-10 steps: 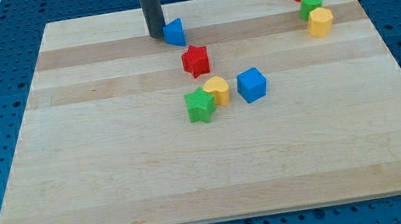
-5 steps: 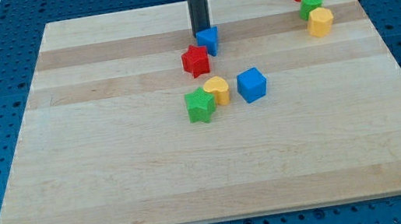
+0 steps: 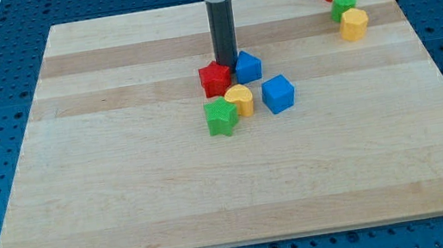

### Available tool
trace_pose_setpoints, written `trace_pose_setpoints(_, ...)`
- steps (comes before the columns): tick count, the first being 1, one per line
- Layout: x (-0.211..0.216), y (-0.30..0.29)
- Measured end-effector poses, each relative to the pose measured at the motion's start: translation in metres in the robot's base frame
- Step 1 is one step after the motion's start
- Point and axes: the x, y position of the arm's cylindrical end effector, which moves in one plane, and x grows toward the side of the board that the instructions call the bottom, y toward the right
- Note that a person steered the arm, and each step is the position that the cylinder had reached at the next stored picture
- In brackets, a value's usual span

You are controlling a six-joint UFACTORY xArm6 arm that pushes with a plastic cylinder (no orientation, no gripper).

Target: Move the blue triangle below the yellow hexagon

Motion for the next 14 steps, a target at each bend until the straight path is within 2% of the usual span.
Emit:
trace_pose_setpoints(2, 0.013, 0.013)
trace_pose_setpoints(5, 0.036, 0.068)
trace_pose_setpoints(9, -0.016, 0.080)
trace_pose_setpoints(14, -0.009, 0.173)
